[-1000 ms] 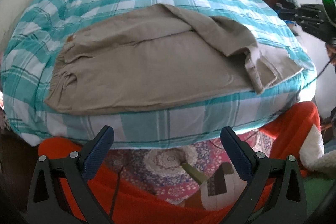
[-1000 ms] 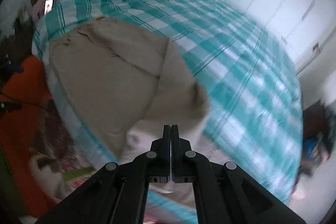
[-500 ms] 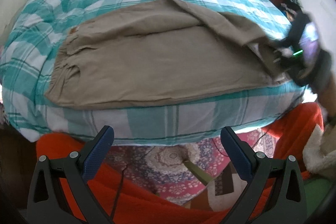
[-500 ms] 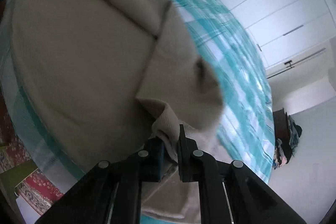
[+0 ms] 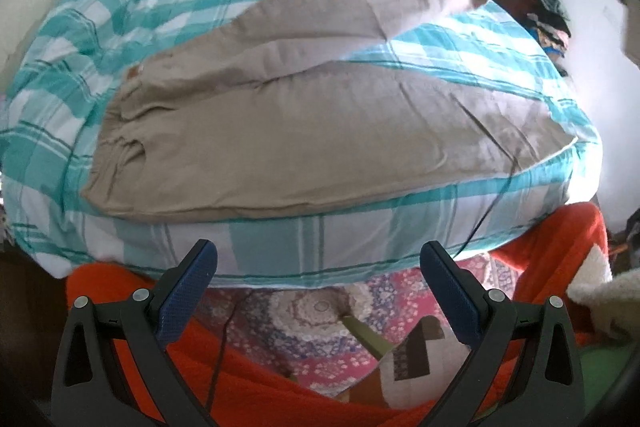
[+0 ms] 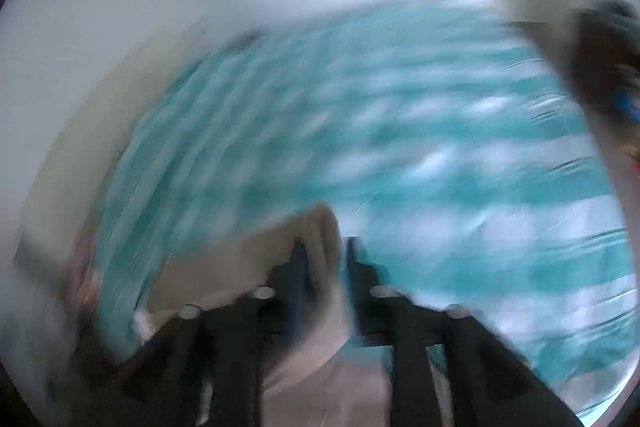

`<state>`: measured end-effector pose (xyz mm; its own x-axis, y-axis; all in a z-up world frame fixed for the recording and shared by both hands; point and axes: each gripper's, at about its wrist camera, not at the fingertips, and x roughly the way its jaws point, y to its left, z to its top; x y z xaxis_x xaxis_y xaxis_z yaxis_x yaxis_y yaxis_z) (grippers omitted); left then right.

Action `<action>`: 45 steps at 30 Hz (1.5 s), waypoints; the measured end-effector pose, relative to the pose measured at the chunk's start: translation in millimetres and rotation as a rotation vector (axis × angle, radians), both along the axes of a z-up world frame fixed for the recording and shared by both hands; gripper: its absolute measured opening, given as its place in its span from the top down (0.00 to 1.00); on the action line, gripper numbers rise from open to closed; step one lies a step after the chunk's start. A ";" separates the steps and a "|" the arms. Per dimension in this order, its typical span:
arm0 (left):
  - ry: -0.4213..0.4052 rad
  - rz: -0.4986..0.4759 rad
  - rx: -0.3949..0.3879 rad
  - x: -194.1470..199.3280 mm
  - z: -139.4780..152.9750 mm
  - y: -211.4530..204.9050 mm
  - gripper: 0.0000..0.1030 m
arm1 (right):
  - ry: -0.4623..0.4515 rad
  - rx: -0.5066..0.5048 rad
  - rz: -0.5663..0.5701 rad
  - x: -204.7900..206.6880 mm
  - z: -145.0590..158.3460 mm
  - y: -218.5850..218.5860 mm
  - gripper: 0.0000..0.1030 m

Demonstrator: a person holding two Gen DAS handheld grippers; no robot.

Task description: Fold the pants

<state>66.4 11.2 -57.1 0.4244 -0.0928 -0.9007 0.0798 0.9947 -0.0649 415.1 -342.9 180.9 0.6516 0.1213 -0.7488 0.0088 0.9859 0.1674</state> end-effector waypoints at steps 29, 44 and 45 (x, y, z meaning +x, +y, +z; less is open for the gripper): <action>0.189 0.060 -0.006 44.4 -51.6 2.6 0.01 | 0.100 0.648 -0.378 -41.5 -333.6 -131.5 0.92; 0.186 0.010 0.068 50.0 -46.0 -22.2 0.01 | -0.014 0.701 -0.584 -28.4 -375.4 -218.1 0.62; 0.184 0.010 0.076 49.6 -45.2 -22.5 0.01 | -0.014 0.717 -0.598 -18.8 -372.8 -222.2 0.85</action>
